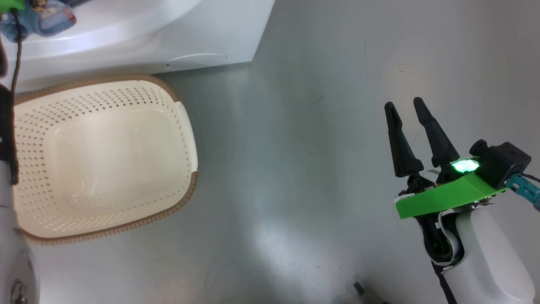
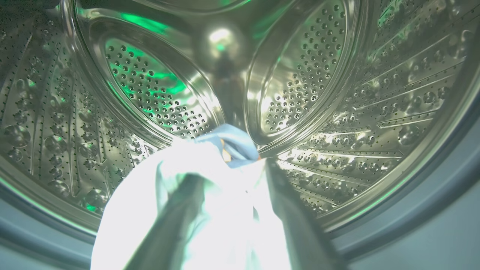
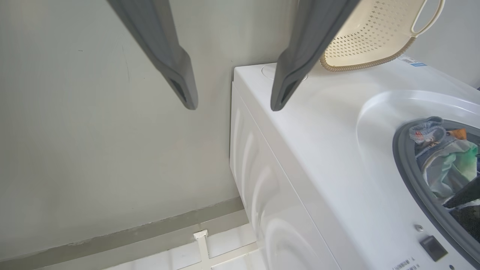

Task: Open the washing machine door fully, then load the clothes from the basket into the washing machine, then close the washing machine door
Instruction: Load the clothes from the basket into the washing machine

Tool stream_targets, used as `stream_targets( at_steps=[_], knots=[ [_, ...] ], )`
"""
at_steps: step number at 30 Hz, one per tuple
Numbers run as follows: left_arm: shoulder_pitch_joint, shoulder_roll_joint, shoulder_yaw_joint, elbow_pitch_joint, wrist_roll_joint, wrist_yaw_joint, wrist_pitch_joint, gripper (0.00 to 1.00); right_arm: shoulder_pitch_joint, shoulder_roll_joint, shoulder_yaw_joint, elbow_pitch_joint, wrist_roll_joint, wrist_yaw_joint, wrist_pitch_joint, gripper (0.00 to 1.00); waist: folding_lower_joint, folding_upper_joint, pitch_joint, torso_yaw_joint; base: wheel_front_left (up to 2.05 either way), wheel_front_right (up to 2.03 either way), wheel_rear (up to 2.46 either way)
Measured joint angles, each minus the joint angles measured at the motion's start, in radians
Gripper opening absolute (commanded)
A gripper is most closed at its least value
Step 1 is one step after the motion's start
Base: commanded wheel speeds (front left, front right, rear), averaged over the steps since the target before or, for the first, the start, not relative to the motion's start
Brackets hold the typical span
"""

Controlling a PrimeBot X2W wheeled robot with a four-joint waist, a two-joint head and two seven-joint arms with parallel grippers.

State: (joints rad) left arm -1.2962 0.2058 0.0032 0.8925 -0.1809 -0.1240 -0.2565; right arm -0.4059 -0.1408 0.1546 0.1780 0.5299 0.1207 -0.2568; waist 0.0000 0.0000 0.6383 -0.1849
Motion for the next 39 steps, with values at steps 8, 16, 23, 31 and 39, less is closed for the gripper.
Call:
stream_targets(
  at_steps=[8, 16, 23, 31, 39],
  knots=[
    [-0.012, -0.002, 0.0, 0.034, -0.012, -0.004, 0.0, 1.0, 0.0, -0.001, -0.001, 0.0, 0.0, 0.0, 0.0, 1.0, 0.0, 0.0, 0.0, 0.009, 0.0, 0.0, 0.0],
    [0.031, -0.022, -0.007, -0.013, -0.048, -0.004, 0.0, 1.0, 0.0, -0.005, -0.007, -0.001, 0.0, 0.0, 0.0, 1.0, 0.0, 0.0, -0.002, 0.024, 0.0, 0.0, 0.0],
    [0.114, -0.037, -0.005, -0.074, -0.073, -0.004, 0.0, 1.0, 0.0, -0.013, -0.013, -0.002, 0.0, 0.0, 0.0, 1.0, 0.0, 0.0, -0.007, 0.04, 0.0, 0.0, 0.0],
    [0.225, -0.06, 0.004, -0.153, -0.079, -0.004, 0.0, 1.0, 0.0, -0.024, -0.024, -0.004, 0.0, 0.0, 0.0, 1.0, 0.0, 0.0, -0.018, 0.062, 0.0, 0.0, 0.0],
    [0.394, -0.091, 0.021, -0.25, -0.081, -0.004, 0.0, 1.0, 0.001, -0.045, -0.041, -0.007, -0.003, 0.0, 0.0, 1.0, 0.0, 0.0, -0.035, 0.091, 0.0, 0.0, 0.0]
  ],
)
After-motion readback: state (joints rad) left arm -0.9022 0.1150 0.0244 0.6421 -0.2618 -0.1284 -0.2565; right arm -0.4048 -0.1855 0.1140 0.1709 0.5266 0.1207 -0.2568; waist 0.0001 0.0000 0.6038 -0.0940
